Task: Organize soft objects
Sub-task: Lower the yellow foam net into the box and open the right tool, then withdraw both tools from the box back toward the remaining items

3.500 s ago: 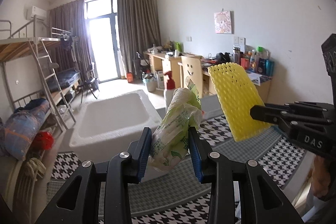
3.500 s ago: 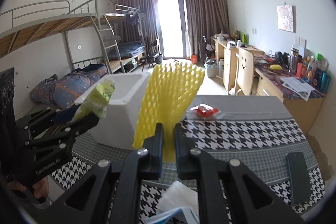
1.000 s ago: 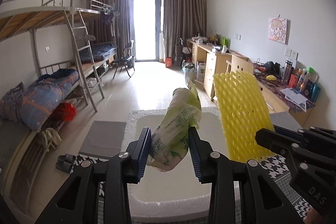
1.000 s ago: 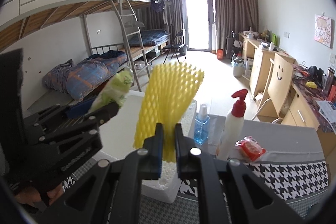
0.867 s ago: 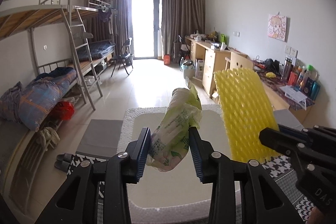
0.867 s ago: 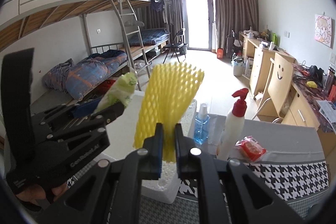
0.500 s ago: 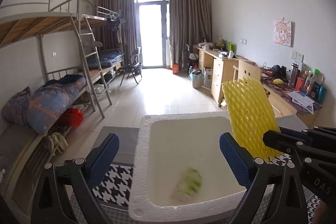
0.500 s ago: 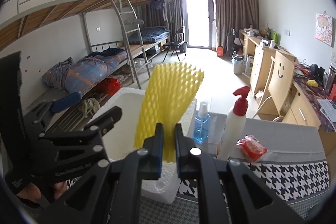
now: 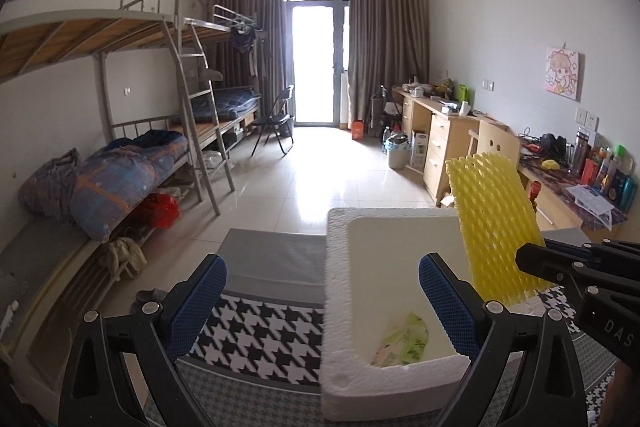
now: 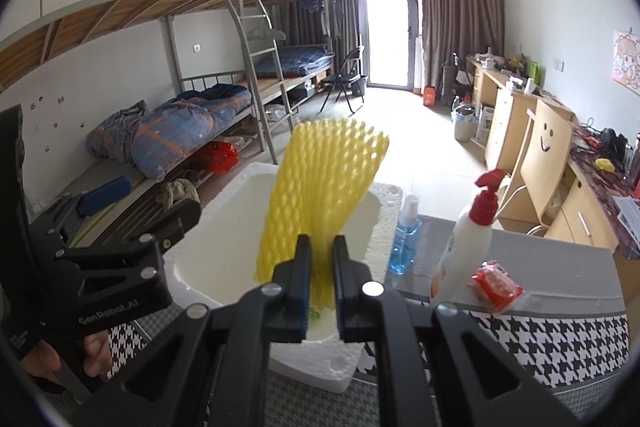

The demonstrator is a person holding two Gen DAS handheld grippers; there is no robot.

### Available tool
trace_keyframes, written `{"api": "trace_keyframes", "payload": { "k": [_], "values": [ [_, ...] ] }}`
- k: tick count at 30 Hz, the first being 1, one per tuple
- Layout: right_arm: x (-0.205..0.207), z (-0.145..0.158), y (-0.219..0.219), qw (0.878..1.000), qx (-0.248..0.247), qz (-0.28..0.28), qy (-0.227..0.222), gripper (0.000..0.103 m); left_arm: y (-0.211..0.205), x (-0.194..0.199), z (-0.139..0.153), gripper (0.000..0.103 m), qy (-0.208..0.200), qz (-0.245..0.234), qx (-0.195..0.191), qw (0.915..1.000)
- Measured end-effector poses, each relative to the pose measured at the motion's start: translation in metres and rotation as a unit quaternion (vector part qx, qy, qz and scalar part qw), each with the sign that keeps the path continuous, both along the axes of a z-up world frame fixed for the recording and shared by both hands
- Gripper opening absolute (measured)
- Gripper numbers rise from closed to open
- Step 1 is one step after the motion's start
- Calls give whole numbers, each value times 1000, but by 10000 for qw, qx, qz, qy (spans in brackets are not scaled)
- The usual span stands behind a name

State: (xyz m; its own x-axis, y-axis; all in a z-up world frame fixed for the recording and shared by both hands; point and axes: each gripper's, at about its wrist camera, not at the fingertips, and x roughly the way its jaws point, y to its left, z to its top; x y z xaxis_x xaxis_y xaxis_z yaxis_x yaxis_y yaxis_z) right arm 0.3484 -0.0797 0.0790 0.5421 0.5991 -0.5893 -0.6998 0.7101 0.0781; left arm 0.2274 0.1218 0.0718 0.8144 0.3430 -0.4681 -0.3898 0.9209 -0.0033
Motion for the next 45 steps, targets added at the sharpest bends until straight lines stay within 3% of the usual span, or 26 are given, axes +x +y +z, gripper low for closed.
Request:
{"api": "trace_keyframes", "payload": {
  "k": [21, 23, 25, 27, 28, 42, 45],
  "values": [
    [8, -11, 18, 9995, -220, 72, 217, 13, 11, -21, -7, 98, -57, 159, -151, 9997],
    [10, -11, 21, 9993, -326, -5, 187, 18, 11, -21, -7, 98, -49, 164, -154, 9997],
    [12, -12, 22, 9990, -377, 13, 256, 46, 10, -22, -6, 98, -52, 158, -160, 9997],
    [12, -12, 21, 9990, -324, 34, 295, 66, 10, -22, -6, 98, -58, 171, -154, 9997],
    [11, -11, 19, 9992, -243, 47, 310, 71, 10, -22, -6, 98, -63, 177, -158, 9997],
    [-9, -2, 9, 9998, -147, 124, 1, 71, 8, -24, -3, 98, -29, 145, -131, 9998],
    [-10, 0, 6, 9999, -75, 91, 13, 76, 6, -26, -2, 98, -13, 108, -112, 9999]
  ]
}}
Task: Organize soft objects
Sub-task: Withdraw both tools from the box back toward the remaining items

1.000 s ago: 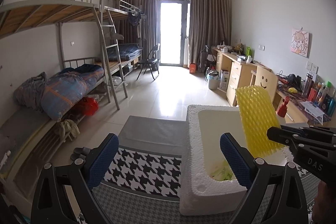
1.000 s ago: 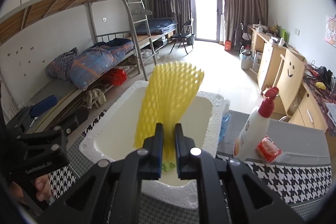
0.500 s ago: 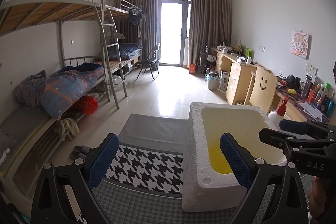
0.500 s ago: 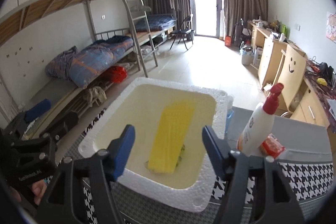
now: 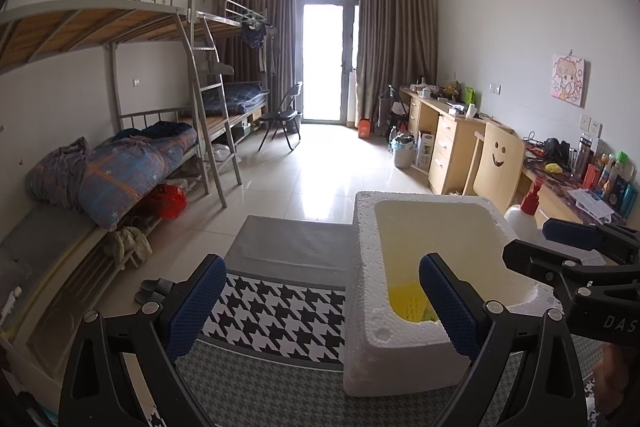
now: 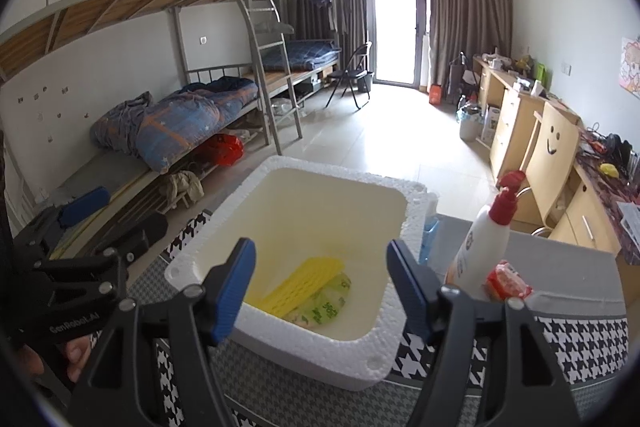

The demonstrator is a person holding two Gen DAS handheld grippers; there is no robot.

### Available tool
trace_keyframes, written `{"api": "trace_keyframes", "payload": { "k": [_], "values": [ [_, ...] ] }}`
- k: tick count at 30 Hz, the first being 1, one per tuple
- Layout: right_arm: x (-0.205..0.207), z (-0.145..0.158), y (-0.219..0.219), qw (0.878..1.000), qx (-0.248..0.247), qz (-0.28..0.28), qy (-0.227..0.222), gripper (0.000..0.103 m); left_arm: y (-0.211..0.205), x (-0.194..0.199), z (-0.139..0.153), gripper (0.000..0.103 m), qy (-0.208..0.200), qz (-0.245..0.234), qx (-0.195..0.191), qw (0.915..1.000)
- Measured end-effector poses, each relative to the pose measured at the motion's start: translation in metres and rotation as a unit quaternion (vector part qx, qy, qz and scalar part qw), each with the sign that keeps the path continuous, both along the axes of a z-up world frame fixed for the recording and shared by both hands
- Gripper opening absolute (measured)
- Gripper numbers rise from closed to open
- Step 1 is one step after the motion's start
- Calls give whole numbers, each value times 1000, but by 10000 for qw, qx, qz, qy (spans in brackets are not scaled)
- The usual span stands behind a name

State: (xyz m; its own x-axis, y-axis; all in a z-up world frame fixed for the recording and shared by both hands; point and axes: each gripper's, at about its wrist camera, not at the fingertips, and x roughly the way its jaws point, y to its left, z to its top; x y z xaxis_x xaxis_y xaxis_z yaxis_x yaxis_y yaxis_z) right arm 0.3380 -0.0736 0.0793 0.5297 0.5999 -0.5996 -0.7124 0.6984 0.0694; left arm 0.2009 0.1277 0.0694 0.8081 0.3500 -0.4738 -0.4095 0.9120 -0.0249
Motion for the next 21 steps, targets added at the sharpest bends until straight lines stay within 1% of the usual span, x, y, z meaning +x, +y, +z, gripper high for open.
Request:
{"api": "trace_keyframes", "payload": {
  "k": [7, 13, 21],
  "values": [
    [-7, 6, -9, 9997, 158, -125, -117, 84, -7, -5, 1, 98, 5, -40, -3, 10000],
    [-22, 14, -18, 9995, 223, -111, -205, 84, -17, -18, 6, 98, -82, -106, 16, 9999],
    [-34, 14, -33, 9992, 266, -168, -239, 84, -30, -30, 10, 98, -139, -208, 73, 9997]
  ]
}}
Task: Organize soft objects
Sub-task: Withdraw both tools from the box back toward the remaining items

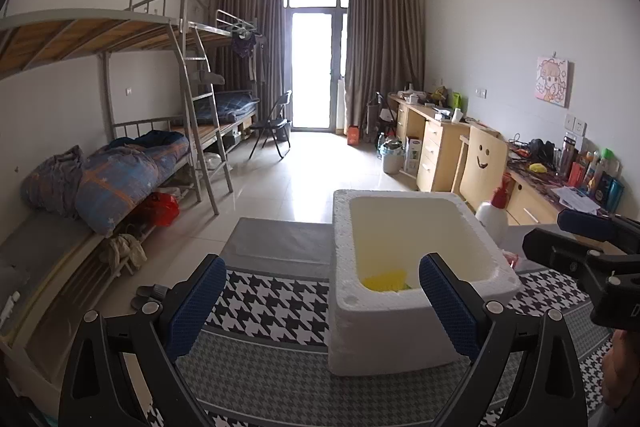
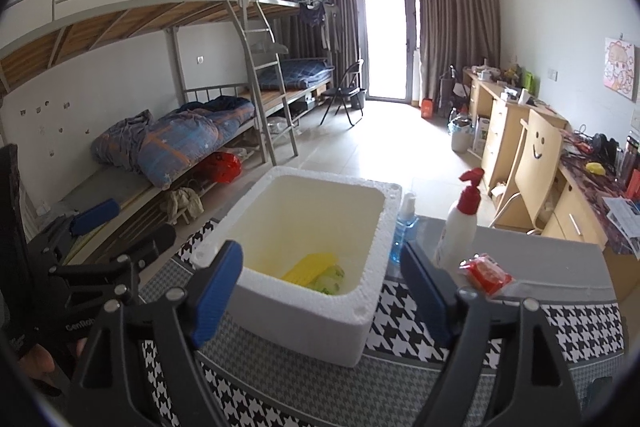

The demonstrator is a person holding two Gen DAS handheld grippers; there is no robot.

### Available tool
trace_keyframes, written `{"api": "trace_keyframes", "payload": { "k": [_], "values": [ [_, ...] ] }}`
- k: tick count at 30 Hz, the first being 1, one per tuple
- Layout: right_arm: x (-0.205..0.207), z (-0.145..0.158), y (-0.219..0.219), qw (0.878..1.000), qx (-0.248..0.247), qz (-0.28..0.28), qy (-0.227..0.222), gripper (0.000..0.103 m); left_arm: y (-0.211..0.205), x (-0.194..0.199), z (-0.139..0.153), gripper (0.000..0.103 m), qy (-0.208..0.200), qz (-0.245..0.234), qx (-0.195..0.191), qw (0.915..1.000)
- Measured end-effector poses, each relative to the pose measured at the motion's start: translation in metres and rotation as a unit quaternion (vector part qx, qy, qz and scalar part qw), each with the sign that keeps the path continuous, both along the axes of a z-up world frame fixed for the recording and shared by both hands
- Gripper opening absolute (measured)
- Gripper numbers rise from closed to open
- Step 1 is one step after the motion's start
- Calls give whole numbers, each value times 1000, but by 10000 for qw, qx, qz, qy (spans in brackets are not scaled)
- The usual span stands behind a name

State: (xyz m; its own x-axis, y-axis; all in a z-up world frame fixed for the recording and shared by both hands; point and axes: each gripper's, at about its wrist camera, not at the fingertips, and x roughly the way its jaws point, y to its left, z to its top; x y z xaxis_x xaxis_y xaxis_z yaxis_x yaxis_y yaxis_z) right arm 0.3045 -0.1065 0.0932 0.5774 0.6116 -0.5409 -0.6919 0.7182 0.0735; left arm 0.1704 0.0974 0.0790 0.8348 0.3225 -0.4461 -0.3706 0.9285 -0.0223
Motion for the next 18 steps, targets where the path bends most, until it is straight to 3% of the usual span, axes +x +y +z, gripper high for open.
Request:
{"api": "trace_keyframes", "payload": {
  "k": [18],
  "values": [
    [-38, 3, -46, 9985, 369, -261, -294, 84, -33, -29, -1, 98, -141, -399, 122, 9990]
  ]
}}
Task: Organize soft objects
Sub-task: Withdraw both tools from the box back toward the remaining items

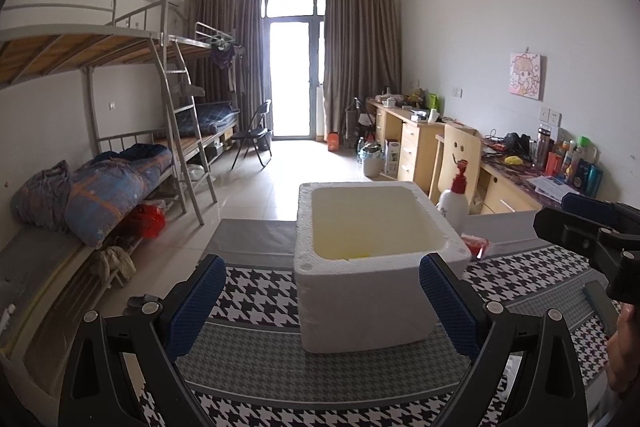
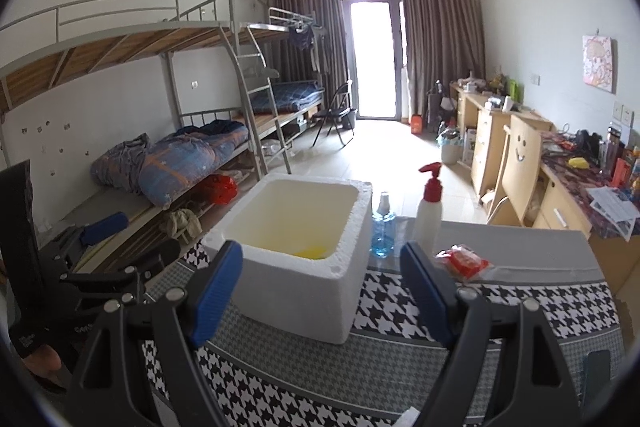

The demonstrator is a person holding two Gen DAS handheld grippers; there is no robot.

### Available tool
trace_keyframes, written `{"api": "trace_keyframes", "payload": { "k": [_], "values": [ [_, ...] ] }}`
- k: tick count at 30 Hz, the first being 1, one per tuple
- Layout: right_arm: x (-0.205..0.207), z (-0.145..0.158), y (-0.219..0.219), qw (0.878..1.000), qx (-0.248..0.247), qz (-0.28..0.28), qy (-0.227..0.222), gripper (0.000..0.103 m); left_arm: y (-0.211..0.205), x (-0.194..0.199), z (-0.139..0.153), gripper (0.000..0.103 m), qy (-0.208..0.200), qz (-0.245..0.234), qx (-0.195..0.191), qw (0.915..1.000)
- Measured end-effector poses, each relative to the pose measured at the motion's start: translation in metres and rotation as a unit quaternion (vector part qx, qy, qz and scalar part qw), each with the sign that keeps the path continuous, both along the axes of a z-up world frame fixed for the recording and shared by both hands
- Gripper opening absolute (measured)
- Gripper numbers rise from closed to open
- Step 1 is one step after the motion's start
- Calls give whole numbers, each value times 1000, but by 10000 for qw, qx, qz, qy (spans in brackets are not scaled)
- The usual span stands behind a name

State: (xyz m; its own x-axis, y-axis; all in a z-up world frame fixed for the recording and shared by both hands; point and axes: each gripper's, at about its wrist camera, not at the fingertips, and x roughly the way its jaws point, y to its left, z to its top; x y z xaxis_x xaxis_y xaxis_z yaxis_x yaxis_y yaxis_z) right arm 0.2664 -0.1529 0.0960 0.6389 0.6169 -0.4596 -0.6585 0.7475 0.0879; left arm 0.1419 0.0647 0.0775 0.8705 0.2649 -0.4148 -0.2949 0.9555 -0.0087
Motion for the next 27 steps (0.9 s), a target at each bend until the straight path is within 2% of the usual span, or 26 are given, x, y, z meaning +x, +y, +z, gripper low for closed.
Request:
{"api": "trace_keyframes", "payload": {
  "k": [11, 20, 27],
  "values": [
    [-17, -9, -21, 9992, 6, -271, -294, 84, -17, -22, -9, 98, -233, -78, -55, 9997],
    [-32, -19, -37, 9971, -37, -499, -576, 84, -29, -33, -22, 100, -288, -58, 56, 9996],
    [-42, -27, -54, 9968, 60, -579, -543, 84, -36, -41, -30, 100, -274, -229, 0, 9994]
  ]
}}
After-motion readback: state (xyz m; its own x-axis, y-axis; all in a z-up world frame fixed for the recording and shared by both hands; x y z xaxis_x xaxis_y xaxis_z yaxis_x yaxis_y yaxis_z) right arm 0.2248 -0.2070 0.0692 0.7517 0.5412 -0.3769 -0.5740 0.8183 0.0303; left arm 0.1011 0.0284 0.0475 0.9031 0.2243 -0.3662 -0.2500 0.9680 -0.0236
